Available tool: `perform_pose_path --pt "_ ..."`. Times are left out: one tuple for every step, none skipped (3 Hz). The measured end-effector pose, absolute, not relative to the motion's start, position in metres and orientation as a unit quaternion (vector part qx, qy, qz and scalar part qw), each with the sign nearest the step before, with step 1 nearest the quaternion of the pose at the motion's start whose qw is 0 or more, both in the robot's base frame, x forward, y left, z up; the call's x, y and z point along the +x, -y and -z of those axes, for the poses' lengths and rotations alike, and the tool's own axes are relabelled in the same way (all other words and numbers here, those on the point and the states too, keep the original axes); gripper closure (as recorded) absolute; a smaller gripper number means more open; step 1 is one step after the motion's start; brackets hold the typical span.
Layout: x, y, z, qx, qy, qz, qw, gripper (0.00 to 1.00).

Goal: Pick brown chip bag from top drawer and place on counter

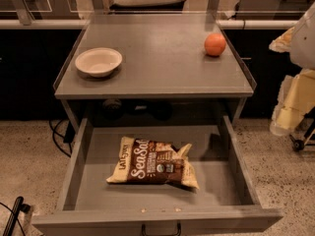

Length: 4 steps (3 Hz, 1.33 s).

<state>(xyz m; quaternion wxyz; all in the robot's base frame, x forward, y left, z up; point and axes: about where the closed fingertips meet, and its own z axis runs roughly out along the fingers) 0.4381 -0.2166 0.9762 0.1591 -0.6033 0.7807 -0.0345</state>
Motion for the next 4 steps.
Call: perform_pose_path --pt "0.438 0.217 -0.976 -0.603 -0.781 0.034 0.159 0.0" --pt "0.434 0.214 -0.968 -0.613 -0.77 0.019 0.176 0.0" --pt "0.43 0.219 -0.912 -0.602 -0.765 -0.072 0.217 0.0" --pt "0.434 0.219 -0.87 -0.577 -0.76 -0.15 0.259 0.0"
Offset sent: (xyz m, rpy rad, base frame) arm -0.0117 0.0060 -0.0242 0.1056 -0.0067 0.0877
